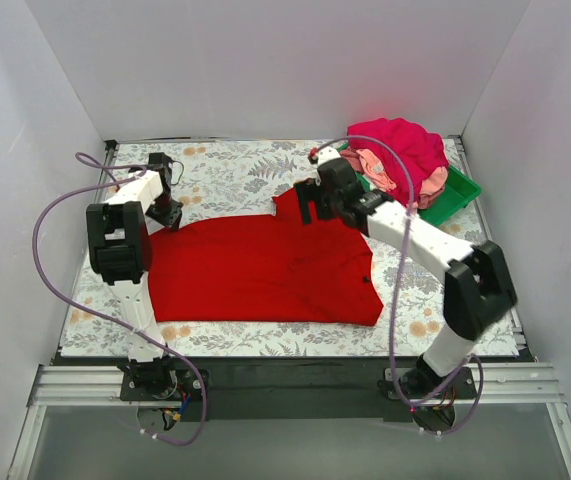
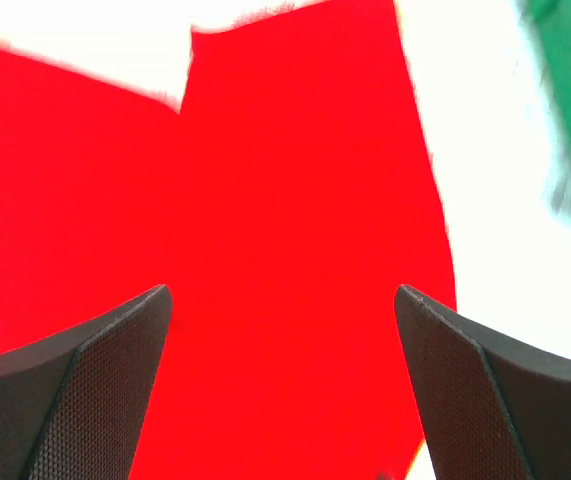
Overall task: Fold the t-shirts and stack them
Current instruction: Fold the tshirt
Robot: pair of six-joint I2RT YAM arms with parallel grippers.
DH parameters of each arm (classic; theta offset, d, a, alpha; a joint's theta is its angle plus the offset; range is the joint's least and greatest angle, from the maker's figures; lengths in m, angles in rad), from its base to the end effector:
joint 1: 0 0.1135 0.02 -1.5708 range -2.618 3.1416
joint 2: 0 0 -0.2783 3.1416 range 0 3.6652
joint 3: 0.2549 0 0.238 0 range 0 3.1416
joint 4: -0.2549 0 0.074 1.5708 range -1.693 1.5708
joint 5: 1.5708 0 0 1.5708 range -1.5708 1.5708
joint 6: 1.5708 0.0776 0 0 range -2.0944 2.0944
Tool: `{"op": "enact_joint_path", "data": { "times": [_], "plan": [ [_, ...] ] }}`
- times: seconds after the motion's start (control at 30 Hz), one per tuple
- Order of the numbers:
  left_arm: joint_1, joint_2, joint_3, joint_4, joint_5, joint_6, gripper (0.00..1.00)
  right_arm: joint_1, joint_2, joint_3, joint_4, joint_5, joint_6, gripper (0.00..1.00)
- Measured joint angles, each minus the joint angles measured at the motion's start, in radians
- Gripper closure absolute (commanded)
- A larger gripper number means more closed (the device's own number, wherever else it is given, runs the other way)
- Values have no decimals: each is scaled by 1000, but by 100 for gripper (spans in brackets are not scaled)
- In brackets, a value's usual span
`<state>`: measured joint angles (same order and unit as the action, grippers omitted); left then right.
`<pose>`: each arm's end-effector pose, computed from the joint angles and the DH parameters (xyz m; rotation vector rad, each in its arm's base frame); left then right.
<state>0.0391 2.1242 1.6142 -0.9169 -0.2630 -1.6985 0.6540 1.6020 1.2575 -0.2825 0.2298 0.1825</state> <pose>0.4168 0.0365 0.1428 -2.1932 1.8193 0.1029 0.3178 0.2213 0.2826 -0.3850 2.1534 0.2224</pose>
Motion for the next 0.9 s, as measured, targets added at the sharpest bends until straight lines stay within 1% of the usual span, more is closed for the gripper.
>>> {"op": "enact_joint_path", "data": {
  "times": [0.1,0.3,0.43,0.53,0.63,0.73,0.8,0.87,0.9],
  "plan": [
    [0,-8,-12,16,9,15,100,-32,179,172,-1,14,0,2],
    [-3,-11,-18,30,14,35,100,-71,565,589,-45,79,0,2],
    [-4,-14,-22,35,12,45,100,-78,754,789,-72,106,-14,2],
    [-5,-15,-23,37,8,50,100,-84,859,898,-75,96,-43,2],
    [-7,-15,-23,37,0,54,100,-87,920,932,-57,78,-77,3],
    [-9,-15,-23,38,-10,60,100,-89,937,919,-37,72,-91,7],
    [-10,-15,-24,38,-14,61,100,-89,924,890,-14,74,-95,11],
    [-10,-15,-24,38,-14,62,100,-89,892,830,14,83,-98,13],
    [-10,-15,-24,38,-14,62,100,-89,872,797,19,91,-101,16]
  ]
}}
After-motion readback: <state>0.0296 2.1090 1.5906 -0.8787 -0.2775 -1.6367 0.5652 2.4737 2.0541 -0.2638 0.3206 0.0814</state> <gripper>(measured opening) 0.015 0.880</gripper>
